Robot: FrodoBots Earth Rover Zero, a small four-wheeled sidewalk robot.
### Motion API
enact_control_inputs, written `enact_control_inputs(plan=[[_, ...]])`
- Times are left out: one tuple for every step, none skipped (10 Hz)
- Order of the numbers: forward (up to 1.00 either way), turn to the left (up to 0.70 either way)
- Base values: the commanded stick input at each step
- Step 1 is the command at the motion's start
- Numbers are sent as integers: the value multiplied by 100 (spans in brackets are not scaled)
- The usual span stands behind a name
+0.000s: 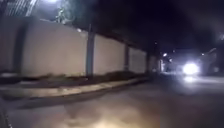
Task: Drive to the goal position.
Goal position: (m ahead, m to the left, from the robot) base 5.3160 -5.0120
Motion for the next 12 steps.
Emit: enact_control_inputs(plan=[[70,0],[70,0],[70,-4],[70,-25],[70,-35],[70,-35],[70,-35],[70,-35],[70,-35],[70,-35],[70,-35],[70,-35]])
